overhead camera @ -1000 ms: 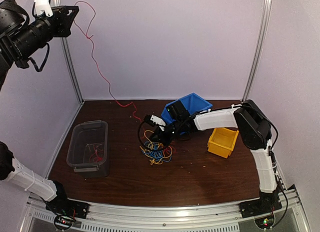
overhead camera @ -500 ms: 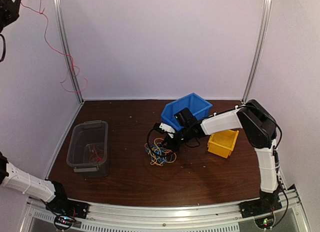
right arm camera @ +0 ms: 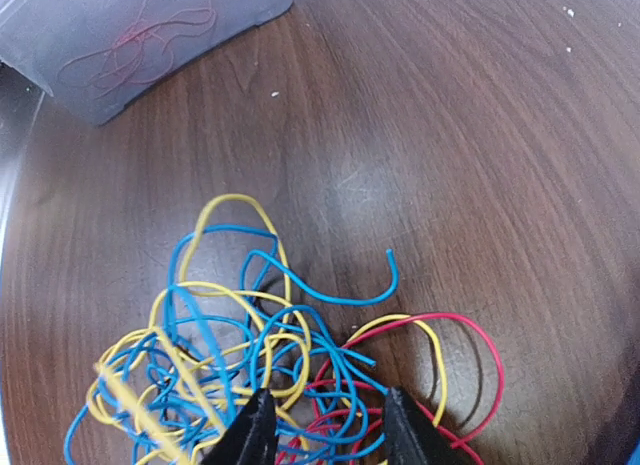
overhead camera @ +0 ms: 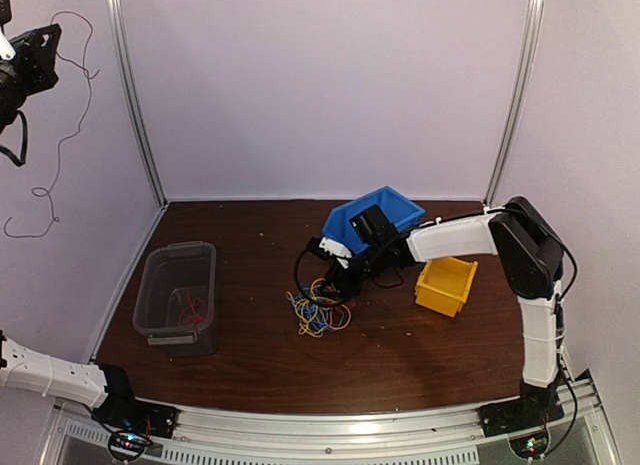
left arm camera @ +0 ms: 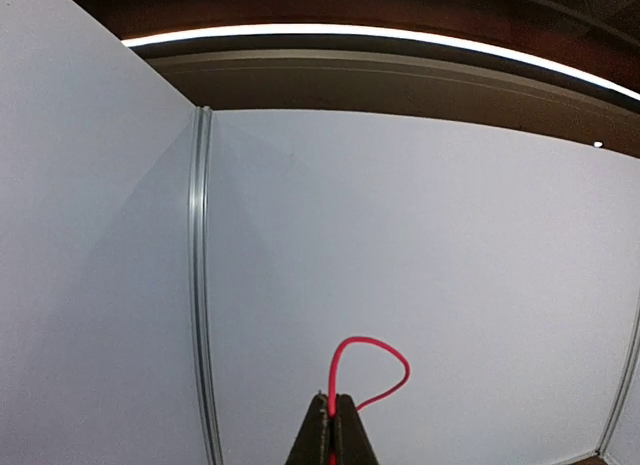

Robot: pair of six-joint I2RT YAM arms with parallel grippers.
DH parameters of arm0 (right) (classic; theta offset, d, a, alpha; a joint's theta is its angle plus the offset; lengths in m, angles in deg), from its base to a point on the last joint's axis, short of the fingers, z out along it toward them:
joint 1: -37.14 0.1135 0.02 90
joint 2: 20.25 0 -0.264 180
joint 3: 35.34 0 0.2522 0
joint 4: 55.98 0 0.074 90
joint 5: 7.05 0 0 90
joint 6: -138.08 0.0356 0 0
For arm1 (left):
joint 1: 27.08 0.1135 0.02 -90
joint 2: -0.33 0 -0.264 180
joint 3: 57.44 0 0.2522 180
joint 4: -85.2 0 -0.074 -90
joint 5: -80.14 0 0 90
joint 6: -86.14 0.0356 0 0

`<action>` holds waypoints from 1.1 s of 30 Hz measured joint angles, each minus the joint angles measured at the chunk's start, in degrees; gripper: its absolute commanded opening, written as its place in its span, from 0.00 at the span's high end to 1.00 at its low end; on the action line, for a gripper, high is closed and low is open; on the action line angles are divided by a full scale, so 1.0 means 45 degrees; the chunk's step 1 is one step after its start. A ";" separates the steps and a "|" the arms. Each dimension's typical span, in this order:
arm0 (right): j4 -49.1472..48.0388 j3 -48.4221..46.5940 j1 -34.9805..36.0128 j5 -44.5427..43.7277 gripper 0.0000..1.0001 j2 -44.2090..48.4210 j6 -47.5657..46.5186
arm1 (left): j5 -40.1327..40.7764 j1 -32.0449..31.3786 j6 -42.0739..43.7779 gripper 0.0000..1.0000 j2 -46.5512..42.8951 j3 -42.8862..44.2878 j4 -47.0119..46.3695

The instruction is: Untangle the cables

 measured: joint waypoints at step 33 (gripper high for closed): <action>0.1477 0.1559 -0.1365 -0.2098 0.21 0.6183 -0.0559 | 0.0855 0.0000 -0.5795 1.00 -0.3619 -0.7873 0.2701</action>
